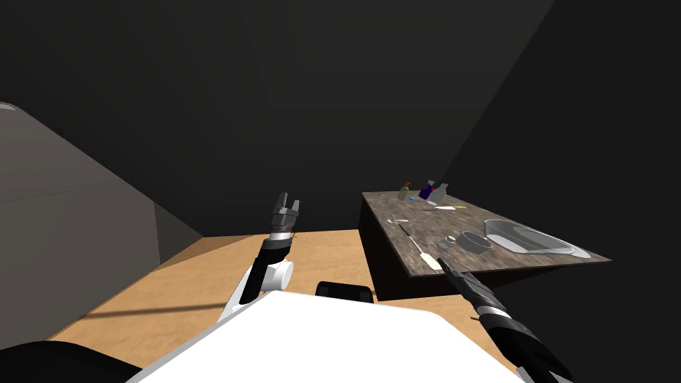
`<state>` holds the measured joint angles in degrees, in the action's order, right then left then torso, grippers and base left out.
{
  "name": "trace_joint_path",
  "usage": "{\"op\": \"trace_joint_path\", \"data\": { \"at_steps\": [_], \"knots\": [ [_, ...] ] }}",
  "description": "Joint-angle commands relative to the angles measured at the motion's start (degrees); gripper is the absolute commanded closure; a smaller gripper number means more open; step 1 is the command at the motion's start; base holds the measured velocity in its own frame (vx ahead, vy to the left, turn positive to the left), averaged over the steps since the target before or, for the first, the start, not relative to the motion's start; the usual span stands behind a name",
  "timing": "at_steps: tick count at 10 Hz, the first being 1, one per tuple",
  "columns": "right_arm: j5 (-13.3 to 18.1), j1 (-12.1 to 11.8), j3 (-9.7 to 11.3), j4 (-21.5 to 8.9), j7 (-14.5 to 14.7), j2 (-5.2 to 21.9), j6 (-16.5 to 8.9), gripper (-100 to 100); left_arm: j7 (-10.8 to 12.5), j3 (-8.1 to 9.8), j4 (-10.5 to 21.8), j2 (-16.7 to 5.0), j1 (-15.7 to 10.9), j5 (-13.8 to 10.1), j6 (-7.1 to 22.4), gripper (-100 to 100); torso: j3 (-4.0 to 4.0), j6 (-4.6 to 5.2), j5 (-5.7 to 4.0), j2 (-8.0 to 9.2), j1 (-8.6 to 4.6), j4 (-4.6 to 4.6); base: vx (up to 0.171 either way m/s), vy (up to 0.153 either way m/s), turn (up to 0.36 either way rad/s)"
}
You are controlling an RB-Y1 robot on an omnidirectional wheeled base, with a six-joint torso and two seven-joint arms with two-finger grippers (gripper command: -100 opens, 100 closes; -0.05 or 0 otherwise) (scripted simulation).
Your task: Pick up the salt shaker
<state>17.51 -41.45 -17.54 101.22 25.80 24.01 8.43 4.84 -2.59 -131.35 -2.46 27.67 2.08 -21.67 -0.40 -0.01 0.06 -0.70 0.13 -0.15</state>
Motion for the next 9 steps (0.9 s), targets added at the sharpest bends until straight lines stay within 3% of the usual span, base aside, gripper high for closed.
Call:
{"op": "trace_joint_path", "data": {
  "at_steps": [1, 5, 8, 9],
  "knots": [
    [1.54, -1.34, -1.49, -0.88, 1.5, 0.23, -0.94, -100, 0.0, 0.0, 0.0, 0.0, 0.0, 0.0, 0.0, 0, 0.0, 0.0, 0.0, 0.0, 0.0, 0.0, 0.176, 0.043, -0.005],
    [4.24, -1.99, -5.14, -4.76, 3.15, 2.44, -2.44, -100, 0.0, 0.01, 0.0, -0.01, 0.0, 0.0, 0.0, 0, -0.05, -0.01, -0.07, -0.08, -0.24, -0.02, 0.199, -0.011, -0.006],
    [5.42, -1.89, -6.68, -6.31, 3.54, 3.33, -2.87, -100, 0.0, 0.01, 0.0, -0.01, 0.0, 0.0, 0.0, 0, 0.0, -0.02, -0.08, 0.02, -0.28, 0.0, 0.178, -0.026, 0.003],
    [5.18, -1.94, -6.33, -5.94, 3.44, 3.12, -2.85, -100, 0.0, 0.01, 0.0, -0.01, 0.0, 0.0, 0.0, 0, 0.02, -0.02, -0.08, 0.04, -0.29, 0.01, 0.077, -0.013, 0.008]
  ]
}}
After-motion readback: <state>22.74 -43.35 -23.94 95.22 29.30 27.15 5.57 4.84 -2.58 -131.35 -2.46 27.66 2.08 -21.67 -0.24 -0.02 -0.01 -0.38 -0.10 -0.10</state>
